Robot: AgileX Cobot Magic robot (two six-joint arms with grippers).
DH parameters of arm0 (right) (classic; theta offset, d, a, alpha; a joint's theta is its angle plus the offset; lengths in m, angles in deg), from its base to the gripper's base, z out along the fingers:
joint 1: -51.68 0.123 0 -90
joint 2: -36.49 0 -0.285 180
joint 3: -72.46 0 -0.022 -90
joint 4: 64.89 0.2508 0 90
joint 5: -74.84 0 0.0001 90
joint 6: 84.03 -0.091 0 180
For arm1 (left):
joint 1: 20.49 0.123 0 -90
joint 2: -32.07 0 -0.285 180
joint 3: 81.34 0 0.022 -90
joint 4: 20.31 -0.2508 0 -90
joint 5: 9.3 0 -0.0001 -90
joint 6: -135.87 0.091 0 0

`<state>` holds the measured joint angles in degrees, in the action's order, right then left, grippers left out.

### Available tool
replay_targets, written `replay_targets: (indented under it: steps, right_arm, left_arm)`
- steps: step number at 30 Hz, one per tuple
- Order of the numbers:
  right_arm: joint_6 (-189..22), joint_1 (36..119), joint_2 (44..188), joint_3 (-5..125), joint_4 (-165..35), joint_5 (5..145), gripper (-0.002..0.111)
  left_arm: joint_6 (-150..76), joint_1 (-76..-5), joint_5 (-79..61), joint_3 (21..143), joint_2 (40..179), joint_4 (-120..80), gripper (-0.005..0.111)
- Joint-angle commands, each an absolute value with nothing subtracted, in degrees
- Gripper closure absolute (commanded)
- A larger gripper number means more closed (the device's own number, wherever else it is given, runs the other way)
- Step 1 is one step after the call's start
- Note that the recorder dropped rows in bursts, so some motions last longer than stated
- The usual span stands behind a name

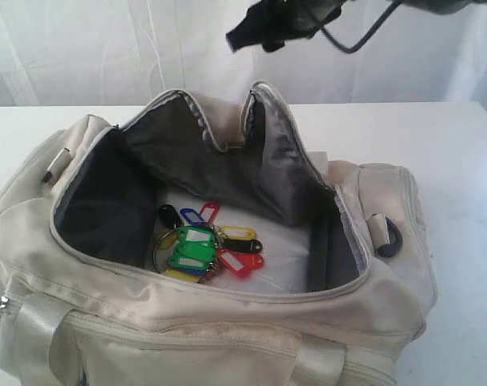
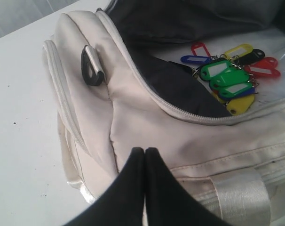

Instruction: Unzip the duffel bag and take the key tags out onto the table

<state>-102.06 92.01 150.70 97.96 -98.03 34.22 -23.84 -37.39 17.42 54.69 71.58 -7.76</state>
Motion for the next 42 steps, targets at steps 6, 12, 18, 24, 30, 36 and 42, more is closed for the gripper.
replay_targets:
  steps: [6, 12, 18, 24, 30, 36, 42]
  right_arm:
    - [-101.41, 91.63, 141.3, 98.58, -82.28, 26.9, 0.062]
    - [-69.48, 92.4, 140.38, 98.46, -43.85, 14.11, 0.107]
    - [-63.97, 100.73, 142.5, 97.91, -43.14, 4.88, 0.108]
    - [-69.73, 102.1, 149.82, 91.68, -53.02, 4.88, 0.108]
    - [-83.21, 101.62, 154.6, 90.51, -79.08, 10.0, 0.108]
    - [-90.49, 97.75, 155.55, 90.66, -90.98, 16.46, 0.108]
    - [-93.14, 90.46, 157.3, 95.37, -91.12, 21.56, 0.108]
  left_arm:
    - [-24.46, -37.27, 17.3, 54.49, 71.2, -6.59, 0.107]
    - [-24.46, -37.27, 17.3, 54.49, 71.2, -6.59, 0.107]
    - [-24.46, -37.27, 16.51, 54.02, 71.2, -6.81, 0.107]
    - [-24.46, -37.27, 16.51, 54.02, 71.2, -6.81, 0.107]
    - [-24.46, -37.27, 16.52, 54.03, 71.2, -6.7, 0.107]
    - [-24.46, -37.27, 16.52, 54.03, 71.2, -6.15, 0.107]
    - [-24.46, -37.27, 16.52, 54.03, 71.2, -6.01, 0.107]
